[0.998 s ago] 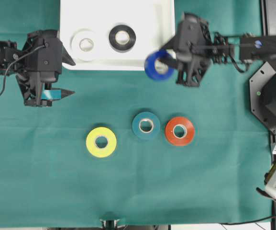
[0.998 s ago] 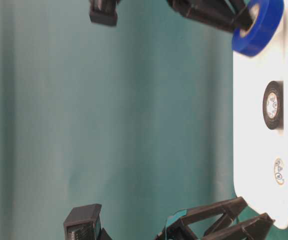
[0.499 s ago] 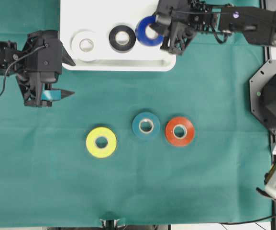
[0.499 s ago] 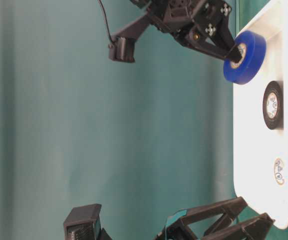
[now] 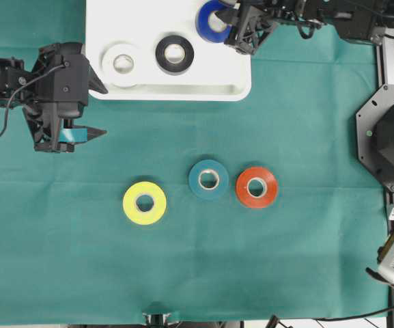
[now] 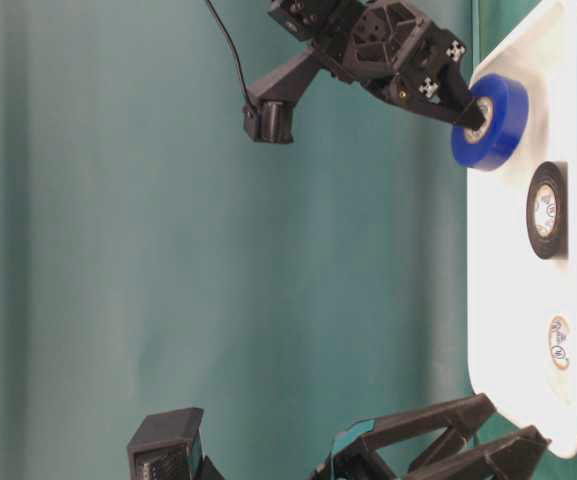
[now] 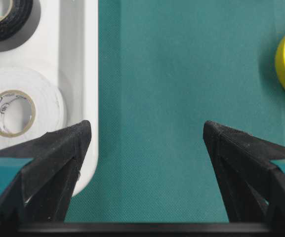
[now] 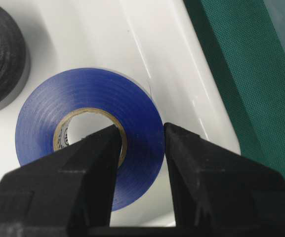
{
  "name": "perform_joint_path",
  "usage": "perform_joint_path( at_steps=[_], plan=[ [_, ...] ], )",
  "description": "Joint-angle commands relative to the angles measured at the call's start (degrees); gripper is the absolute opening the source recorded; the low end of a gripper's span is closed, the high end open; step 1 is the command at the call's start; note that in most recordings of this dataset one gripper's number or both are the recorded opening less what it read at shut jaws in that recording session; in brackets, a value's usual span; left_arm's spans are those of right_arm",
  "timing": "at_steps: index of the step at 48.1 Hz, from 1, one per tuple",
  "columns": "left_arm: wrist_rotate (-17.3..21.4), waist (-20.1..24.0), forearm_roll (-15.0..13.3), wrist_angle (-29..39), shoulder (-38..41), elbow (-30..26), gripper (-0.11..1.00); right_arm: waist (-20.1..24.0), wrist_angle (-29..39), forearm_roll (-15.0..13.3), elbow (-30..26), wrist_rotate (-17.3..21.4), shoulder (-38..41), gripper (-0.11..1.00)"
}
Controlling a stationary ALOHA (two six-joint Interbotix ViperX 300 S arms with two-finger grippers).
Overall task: Put the tape alternately from left to right into the white case.
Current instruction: 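Carry the blue roll up into the tray's right corner, then open the right gripper and raise it away from the tray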
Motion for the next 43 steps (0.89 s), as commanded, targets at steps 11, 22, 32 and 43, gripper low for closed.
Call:
perform_joint_path(
  at_steps=[11, 22, 32, 43],
  plan=[
    [0.0, -0.2, -0.2, -0.4, -0.7, -1.0, 0.98, -0.1, -0.4, -0.2, -1.9, 0.0, -0.2, 0.01],
    [0.0, -0.1, -0.2, -0.4, -0.7, -1.1, 0.98, -0.1, -0.3, -0.1, -1.8, 0.1, -0.3, 0.01],
    [0.0, -0.1, -0.2, -0.4, -0.7, -1.1, 0.98, -0.1, -0.3, -0.2, -1.5, 0.2, -0.3, 0.06],
    [0.0, -0.1, -0.2, -0.4, -0.7, -1.2, 0.98, -0.1, 0.9, -0.2, -1.2, 0.2, -0.2, 0.66]
  ],
)
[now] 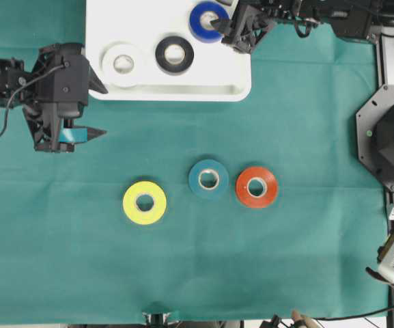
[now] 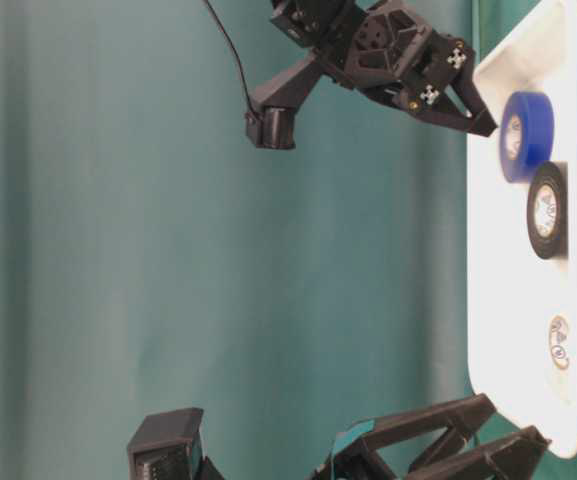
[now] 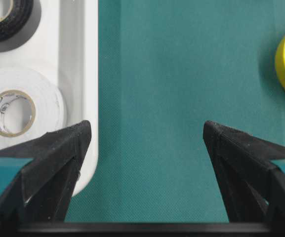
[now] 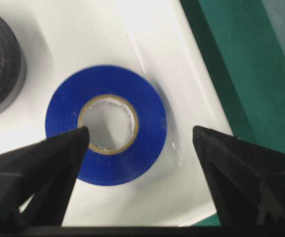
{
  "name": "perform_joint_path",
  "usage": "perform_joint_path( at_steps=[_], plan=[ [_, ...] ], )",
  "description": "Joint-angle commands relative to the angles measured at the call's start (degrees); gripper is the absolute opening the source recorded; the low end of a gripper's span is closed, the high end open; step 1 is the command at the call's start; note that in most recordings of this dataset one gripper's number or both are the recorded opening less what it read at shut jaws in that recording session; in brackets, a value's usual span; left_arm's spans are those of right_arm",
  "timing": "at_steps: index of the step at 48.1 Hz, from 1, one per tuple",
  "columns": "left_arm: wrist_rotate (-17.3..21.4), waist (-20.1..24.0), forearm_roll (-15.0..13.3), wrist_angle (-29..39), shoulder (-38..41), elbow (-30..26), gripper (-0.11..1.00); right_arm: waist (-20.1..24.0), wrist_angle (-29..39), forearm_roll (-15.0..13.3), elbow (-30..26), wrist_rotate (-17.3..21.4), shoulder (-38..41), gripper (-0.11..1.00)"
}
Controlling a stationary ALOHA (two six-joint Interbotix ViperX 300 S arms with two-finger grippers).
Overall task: Put the tape alternately from left to right into the white case.
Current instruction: 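Open the right gripper and raise it away from the tray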
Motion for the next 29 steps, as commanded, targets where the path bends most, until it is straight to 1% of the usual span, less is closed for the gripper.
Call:
perform_joint_path(
  at_steps=[1, 3, 4, 22, 29],
  plan=[
    [-0.1, -0.1, -0.1, -0.4, -0.7, -1.2, 0.98, -0.1, 0.4, 0.0, -0.6, 0.1, -0.9, 0.72],
    [0.0, -0.1, -0.1, -0.4, -0.7, -1.1, 0.98, -0.1, 0.6, -0.1, -0.5, 0.0, -0.8, 0.82],
    [0.0, 0.0, -0.1, -0.4, -0.6, -1.1, 0.98, -0.1, 0.7, -0.1, -0.5, 0.0, -0.9, 0.84],
    [0.0, 0.0, -0.1, -0.4, -0.7, -1.1, 0.98, -0.1, 0.9, -0.1, -0.4, 0.0, -0.9, 0.82],
    [0.0, -0.1, -0.1, -0.4, -0.7, -1.2, 0.98, 0.8, 0.9, 0.0, -0.1, -0.1, -1.8, 0.82]
  ],
)
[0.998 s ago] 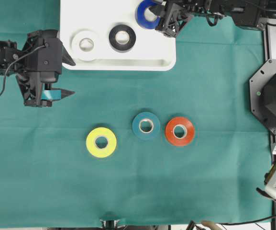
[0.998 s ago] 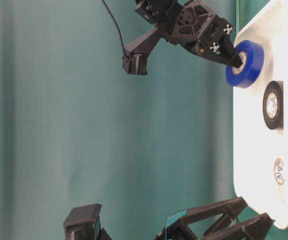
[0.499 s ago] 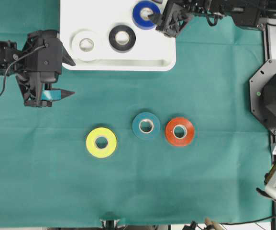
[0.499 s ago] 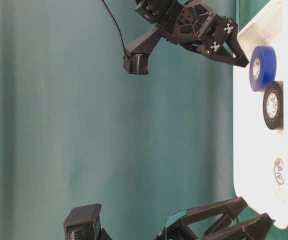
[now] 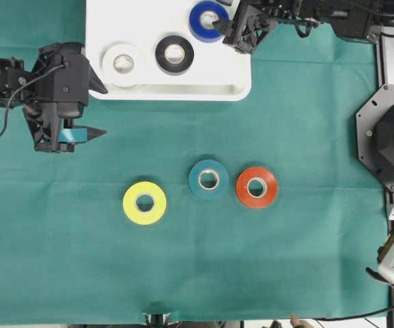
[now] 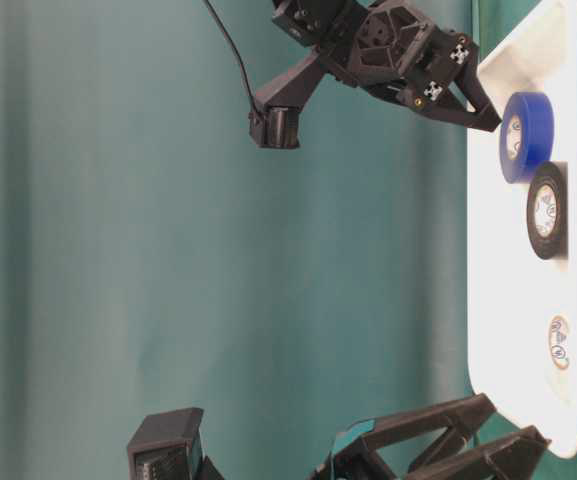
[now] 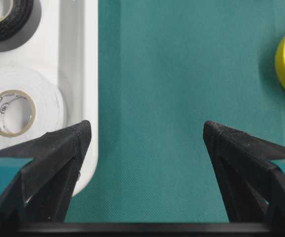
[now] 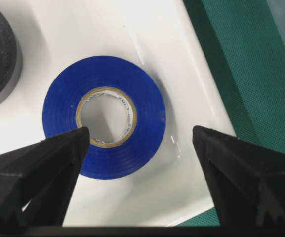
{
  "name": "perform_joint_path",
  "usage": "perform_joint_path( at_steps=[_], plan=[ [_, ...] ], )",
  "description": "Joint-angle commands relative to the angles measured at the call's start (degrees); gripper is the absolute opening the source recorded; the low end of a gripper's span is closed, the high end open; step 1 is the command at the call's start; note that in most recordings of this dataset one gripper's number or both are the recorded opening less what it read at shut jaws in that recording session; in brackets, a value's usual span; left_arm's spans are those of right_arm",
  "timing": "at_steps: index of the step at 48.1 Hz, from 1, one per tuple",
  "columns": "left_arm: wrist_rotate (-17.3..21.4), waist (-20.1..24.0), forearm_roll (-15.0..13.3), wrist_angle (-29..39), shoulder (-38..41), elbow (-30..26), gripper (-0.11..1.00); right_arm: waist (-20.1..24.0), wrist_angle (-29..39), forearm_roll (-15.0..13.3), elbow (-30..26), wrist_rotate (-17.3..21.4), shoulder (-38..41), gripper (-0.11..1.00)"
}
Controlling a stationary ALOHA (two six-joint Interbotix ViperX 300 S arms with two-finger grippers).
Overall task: Put the tape alternately from left to right into the white case.
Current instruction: 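Open the right gripper and raise it away from the tray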
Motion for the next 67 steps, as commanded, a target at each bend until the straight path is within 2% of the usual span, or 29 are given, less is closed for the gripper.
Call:
perform_joint_path(
  at_steps=[1, 40, 55, 67],
  plan=[
    [0.0, -0.2, -0.1, -0.4, -0.7, -1.2, 0.98, 1.0, -0.2, -0.2, -0.2, -0.1, -1.9, 0.82],
    [0.0, -0.1, -0.1, -0.4, -0.7, -1.3, 0.98, 16.8, -0.7, -0.2, 11.6, 0.4, -17.5, 0.82],
    [-0.1, -0.1, -0.1, -0.3, -0.7, -1.3, 0.98, 21.2, -2.1, 0.1, 16.0, 0.6, -21.8, 0.82],
    [-0.1, -0.1, -0.1, -0.4, -0.7, -1.4, 0.98, 22.8, -3.8, 0.2, 18.6, 1.8, -24.5, 0.82]
  ],
)
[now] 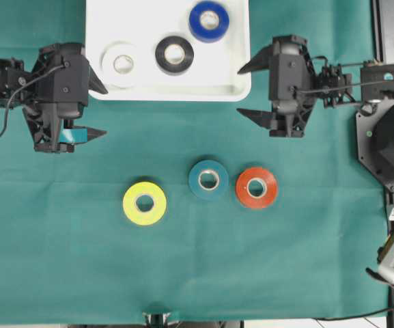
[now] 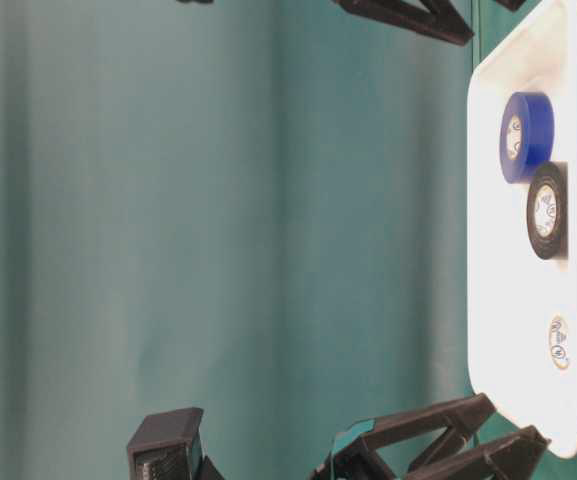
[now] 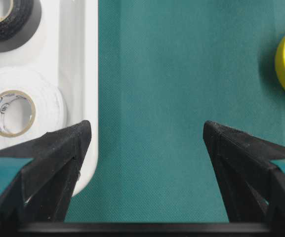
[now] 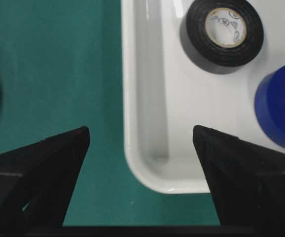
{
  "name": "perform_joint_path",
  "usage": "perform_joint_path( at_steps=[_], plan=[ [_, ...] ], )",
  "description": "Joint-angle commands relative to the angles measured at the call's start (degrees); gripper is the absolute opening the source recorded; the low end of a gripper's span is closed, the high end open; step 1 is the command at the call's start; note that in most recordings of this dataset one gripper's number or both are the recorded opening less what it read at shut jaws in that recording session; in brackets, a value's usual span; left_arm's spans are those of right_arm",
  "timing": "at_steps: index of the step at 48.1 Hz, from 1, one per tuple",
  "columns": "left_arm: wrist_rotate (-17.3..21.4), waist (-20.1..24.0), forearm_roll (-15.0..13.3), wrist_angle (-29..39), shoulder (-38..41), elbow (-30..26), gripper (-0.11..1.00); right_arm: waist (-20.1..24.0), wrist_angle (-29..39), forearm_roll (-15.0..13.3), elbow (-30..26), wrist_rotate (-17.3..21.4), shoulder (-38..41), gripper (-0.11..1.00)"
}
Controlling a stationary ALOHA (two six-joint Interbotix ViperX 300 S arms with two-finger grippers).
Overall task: Put the tape alternately from left to right into the white case.
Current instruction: 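Move the left gripper toward the yellow tape roll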
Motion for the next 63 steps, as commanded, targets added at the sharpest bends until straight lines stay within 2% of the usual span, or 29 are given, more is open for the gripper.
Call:
perform_joint_path(
  at_steps=[1, 17, 29, 42, 56, 63],
  plan=[
    [-0.1, 0.0, -0.1, -0.3, -0.7, -1.5, 0.98, 0.4, -1.0, 0.2, 0.0, 0.4, -1.4, 0.82],
    [-0.2, -0.2, -0.1, -0.3, -0.5, -1.7, 0.98, 0.5, -1.8, 0.2, 0.4, 0.8, -1.3, 0.82],
    [-1.3, -3.0, -0.2, -0.3, 2.3, -3.8, 0.98, 0.5, -3.0, 0.2, 0.1, 0.8, 0.1, 0.82],
    [-9.4, -6.5, -0.2, -0.3, 6.2, -6.1, 0.98, 0.5, -3.1, 0.2, -0.4, 0.8, 0.9, 0.82],
    [-21.8, -9.9, -0.2, -0.3, 9.9, -9.6, 0.98, 0.5, -3.1, 0.1, -0.5, 0.7, 0.9, 0.82],
    [-25.3, -10.9, -0.2, -0.1, 12.0, -11.1, 0.98, 0.5, -3.1, 0.1, -0.4, 0.7, 0.9, 0.82]
  ],
)
